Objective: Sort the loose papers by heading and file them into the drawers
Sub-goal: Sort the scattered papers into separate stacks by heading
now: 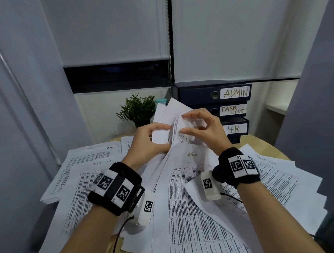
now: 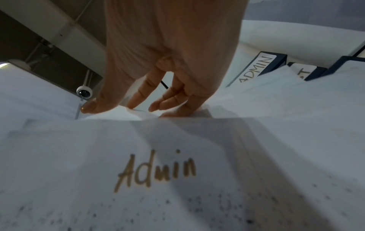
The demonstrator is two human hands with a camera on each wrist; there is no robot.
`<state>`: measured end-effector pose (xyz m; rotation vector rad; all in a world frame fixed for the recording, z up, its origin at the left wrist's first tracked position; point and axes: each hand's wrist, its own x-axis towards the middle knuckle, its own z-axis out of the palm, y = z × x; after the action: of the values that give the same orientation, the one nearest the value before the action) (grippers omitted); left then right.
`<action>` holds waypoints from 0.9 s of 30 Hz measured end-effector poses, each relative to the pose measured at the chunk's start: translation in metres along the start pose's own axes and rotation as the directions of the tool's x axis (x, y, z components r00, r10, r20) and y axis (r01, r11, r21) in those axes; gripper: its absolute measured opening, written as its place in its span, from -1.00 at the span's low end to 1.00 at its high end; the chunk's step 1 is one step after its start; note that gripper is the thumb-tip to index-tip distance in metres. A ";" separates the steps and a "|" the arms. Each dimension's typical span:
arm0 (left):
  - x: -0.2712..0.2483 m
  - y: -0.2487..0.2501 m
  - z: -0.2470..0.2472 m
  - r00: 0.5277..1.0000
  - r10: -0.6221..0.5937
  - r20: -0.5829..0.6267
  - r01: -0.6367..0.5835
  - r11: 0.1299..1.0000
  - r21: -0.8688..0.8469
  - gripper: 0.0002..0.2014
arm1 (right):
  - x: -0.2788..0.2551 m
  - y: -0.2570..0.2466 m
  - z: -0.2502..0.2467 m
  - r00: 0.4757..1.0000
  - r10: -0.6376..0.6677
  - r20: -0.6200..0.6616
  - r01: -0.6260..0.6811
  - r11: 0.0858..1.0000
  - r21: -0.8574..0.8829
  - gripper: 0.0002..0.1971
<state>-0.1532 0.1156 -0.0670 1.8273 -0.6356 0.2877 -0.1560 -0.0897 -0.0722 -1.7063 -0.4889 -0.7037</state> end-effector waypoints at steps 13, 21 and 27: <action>0.007 -0.008 0.006 0.973 0.089 -0.212 -0.067 0.992 0.110 -0.84 | 0.006 0.012 0.002 0.991 0.010 -0.137 -0.009 1.000 0.010 -0.61; 0.033 0.042 -0.044 0.697 0.258 -0.669 -0.242 0.963 0.120 -0.79 | 0.002 0.031 -0.011 0.920 0.392 0.010 -0.381 0.901 -0.209 0.01; 0.044 0.056 -0.063 0.606 0.326 -0.726 -0.341 0.931 0.133 -0.82 | -0.005 0.037 -0.011 0.516 0.769 0.377 -0.427 0.612 -0.665 -0.17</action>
<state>-0.1409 0.1495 0.0210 1.3707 -0.3760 1.2156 -0.1373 -0.1093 -0.1004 -2.4299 -0.0778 0.3898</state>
